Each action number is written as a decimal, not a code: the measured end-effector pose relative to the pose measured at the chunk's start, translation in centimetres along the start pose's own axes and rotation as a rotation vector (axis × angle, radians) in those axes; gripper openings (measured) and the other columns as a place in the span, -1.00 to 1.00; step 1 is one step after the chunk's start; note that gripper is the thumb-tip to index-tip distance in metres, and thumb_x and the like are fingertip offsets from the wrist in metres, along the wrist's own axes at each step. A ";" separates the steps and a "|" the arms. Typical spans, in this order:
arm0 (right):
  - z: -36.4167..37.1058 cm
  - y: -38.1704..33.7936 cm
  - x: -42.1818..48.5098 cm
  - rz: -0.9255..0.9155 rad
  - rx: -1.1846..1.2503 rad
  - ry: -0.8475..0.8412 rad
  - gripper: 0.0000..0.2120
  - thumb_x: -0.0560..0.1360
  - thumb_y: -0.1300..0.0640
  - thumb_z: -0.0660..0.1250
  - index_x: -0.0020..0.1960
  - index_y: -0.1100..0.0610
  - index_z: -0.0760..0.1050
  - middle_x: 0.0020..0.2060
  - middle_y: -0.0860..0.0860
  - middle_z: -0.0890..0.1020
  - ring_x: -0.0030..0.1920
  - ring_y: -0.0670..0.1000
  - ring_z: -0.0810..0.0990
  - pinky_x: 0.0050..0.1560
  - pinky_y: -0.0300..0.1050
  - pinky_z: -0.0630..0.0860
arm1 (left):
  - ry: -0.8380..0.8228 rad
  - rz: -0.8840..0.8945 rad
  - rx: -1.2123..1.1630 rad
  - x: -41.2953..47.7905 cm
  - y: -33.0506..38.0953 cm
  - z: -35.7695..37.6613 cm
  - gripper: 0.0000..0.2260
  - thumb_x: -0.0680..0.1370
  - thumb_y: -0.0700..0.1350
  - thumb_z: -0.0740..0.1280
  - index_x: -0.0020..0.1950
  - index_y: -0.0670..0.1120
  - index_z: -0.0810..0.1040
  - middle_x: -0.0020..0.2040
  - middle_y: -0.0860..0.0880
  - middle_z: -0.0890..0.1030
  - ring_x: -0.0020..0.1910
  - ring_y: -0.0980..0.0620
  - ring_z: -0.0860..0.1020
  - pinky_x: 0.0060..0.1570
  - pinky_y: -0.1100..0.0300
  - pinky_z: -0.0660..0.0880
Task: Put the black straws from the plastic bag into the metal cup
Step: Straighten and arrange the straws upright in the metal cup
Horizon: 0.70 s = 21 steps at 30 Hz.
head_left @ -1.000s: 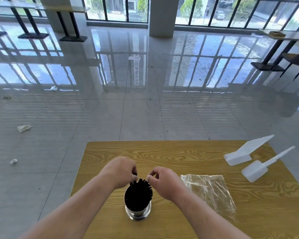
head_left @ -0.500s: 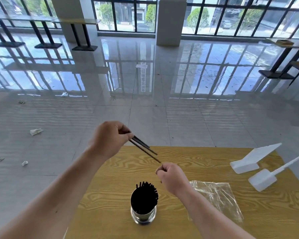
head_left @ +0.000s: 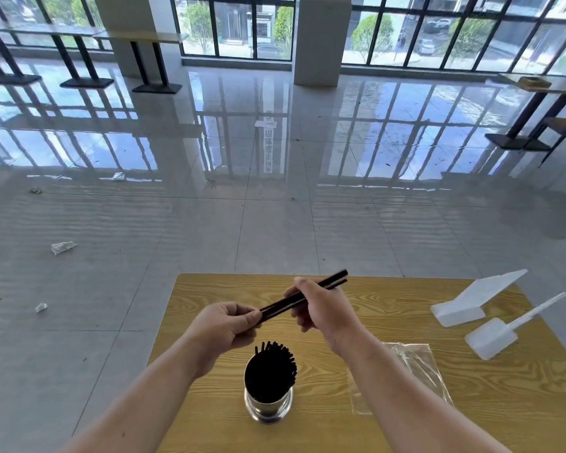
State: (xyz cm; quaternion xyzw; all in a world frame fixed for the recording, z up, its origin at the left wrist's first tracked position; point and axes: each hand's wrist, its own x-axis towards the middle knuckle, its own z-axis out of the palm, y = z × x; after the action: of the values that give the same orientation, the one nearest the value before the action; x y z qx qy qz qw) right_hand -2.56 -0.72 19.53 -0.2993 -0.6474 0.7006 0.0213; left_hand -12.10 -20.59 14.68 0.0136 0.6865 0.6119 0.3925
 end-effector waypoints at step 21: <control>-1.9 9.8 -1.5 -0.023 -0.849 -0.012 -0.40 0.52 -0.41 0.32 0.42 -0.09 0.41 -0.02 -0.10 0.65 -0.12 -0.09 0.59 -0.17 -0.13 0.51 | 0.031 0.130 0.990 0.6 -3.2 2.2 -0.63 0.49 0.15 0.48 0.27 0.24 0.52 0.14 0.24 0.55 0.05 0.23 0.56 -0.14 0.32 0.46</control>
State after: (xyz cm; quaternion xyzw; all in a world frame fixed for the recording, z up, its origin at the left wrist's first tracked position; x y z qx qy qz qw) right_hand 3.05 -1.19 11.19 -0.2704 -0.8818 0.3733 -0.0998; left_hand -9.82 -19.21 11.79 0.2321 0.8980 0.2360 0.2898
